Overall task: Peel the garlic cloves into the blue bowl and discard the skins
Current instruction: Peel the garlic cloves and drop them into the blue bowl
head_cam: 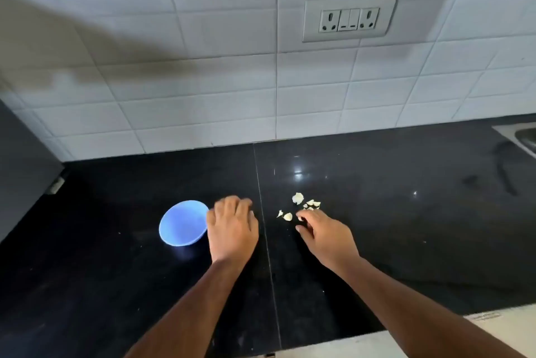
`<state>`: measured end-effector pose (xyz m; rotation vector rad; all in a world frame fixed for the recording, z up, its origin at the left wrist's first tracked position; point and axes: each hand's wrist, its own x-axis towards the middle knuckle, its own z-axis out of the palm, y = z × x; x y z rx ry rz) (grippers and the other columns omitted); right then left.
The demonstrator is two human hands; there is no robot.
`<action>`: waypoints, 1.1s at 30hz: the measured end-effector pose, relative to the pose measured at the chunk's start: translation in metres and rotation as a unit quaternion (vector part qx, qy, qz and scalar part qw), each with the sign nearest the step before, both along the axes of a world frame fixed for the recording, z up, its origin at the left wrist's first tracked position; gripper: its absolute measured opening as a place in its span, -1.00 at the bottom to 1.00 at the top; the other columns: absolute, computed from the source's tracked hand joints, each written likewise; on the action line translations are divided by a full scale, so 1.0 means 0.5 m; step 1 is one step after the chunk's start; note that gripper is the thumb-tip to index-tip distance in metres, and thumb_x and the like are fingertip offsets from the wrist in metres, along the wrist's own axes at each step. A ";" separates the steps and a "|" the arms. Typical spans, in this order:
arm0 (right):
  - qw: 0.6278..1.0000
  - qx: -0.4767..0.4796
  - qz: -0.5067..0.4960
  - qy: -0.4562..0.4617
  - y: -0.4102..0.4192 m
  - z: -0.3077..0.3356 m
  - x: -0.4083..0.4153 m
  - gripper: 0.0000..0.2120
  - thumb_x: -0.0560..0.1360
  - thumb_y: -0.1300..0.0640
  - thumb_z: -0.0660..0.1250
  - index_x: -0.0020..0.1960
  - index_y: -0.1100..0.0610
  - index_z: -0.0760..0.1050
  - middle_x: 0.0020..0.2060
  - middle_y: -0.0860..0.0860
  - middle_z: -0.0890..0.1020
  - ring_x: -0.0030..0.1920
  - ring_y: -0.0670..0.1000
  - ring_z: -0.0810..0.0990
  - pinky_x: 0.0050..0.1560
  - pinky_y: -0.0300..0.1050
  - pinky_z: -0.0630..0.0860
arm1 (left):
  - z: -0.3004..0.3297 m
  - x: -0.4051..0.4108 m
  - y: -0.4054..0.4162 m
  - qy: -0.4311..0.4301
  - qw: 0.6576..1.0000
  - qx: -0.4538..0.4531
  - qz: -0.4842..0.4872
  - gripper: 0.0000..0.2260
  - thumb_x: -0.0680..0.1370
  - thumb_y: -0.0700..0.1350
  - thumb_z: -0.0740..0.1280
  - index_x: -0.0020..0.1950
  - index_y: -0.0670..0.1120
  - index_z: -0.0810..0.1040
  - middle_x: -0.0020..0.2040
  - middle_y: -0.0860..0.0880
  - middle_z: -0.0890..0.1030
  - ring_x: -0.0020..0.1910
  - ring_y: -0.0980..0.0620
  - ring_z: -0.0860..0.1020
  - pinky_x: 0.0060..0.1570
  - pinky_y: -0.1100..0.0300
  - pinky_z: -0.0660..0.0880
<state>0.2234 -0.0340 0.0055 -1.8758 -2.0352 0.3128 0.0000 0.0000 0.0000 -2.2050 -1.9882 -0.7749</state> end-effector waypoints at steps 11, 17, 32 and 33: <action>0.983 0.089 0.065 -0.144 0.099 -0.047 -0.020 -0.69 0.61 -0.15 0.36 0.30 -0.08 0.60 0.03 -0.10 0.67 -0.20 0.05 0.69 -0.34 -0.07 0.54 | 0.010 -0.071 0.055 -0.102 0.974 -0.117 0.163 -0.72 0.50 -0.27 0.38 0.20 -0.12 0.64 0.50 -0.11 0.40 0.28 -0.25 0.48 -0.05 -0.11 0.52; 0.984 0.134 0.064 -0.103 0.149 -0.059 0.050 -0.84 0.54 0.12 0.51 0.11 0.00 0.70 -0.13 -0.05 0.61 -0.22 0.05 0.66 -0.31 -0.05 0.57 | -0.008 -0.057 0.097 -0.094 0.992 -0.080 0.008 -0.74 0.50 -0.44 0.35 0.07 -0.18 0.68 0.40 -0.15 0.52 0.34 -0.26 0.48 -0.09 -0.18 0.62; 0.973 -0.086 0.052 0.206 0.214 0.022 0.071 -0.87 0.65 0.12 0.36 0.14 0.05 0.66 -0.09 -0.11 0.72 -0.18 -0.16 0.63 -0.07 -0.19 0.53 | 0.005 0.091 0.164 -0.175 0.974 -0.035 -0.142 -0.81 0.65 -0.25 0.36 0.21 -0.07 0.66 0.16 0.01 0.62 0.15 0.02 0.56 0.25 0.15 0.44; 0.946 -0.122 0.037 0.298 0.207 0.030 0.066 -0.89 0.64 0.15 0.38 0.10 0.06 0.67 -0.17 -0.07 0.72 -0.27 -0.16 0.60 -0.13 -0.23 0.52 | 0.016 0.113 0.149 -0.267 0.945 -0.144 -0.124 -0.81 0.69 -0.18 0.33 0.27 -0.05 0.65 0.15 0.07 0.62 0.11 0.11 0.59 0.20 0.26 0.47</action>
